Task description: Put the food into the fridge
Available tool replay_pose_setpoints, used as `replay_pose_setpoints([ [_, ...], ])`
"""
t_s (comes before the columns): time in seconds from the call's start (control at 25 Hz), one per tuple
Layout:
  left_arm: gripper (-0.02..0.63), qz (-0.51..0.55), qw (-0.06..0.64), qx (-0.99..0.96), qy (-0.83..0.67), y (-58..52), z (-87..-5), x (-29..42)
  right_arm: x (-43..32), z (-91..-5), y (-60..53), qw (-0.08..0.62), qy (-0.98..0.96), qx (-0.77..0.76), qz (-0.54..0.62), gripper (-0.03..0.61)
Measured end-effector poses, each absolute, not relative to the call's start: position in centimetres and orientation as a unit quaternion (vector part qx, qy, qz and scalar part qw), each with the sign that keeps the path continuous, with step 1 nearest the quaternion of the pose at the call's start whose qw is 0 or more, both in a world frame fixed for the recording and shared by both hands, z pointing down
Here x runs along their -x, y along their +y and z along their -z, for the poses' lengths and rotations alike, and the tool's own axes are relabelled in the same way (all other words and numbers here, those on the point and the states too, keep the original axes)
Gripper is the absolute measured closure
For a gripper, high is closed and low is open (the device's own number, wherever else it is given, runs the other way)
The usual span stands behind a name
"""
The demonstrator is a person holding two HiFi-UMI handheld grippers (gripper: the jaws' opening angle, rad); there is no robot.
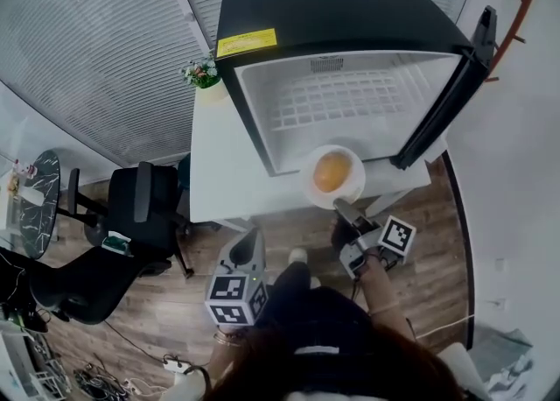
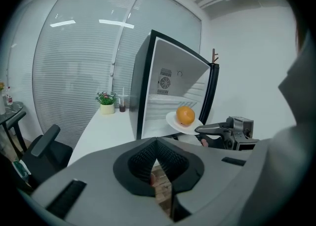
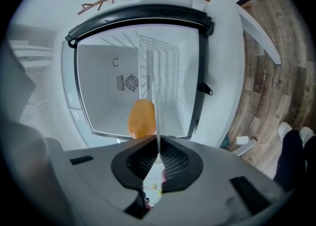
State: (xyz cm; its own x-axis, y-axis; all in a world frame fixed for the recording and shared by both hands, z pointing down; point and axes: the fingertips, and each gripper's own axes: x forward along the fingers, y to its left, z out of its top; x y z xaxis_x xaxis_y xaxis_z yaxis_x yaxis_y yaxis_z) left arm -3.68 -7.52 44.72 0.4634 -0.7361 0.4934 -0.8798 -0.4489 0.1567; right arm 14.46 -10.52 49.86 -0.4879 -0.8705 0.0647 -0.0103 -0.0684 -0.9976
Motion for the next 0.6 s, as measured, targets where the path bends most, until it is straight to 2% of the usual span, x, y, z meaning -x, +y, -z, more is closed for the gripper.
replay_pose_setpoints([
  [0.6,0.615,-0.177,0.201,-0.853,-0.447,-12.2,-45.0,2.1,-15.9,-46.6,-13.3,0.387,0.584,0.376,0.606,0.569],
])
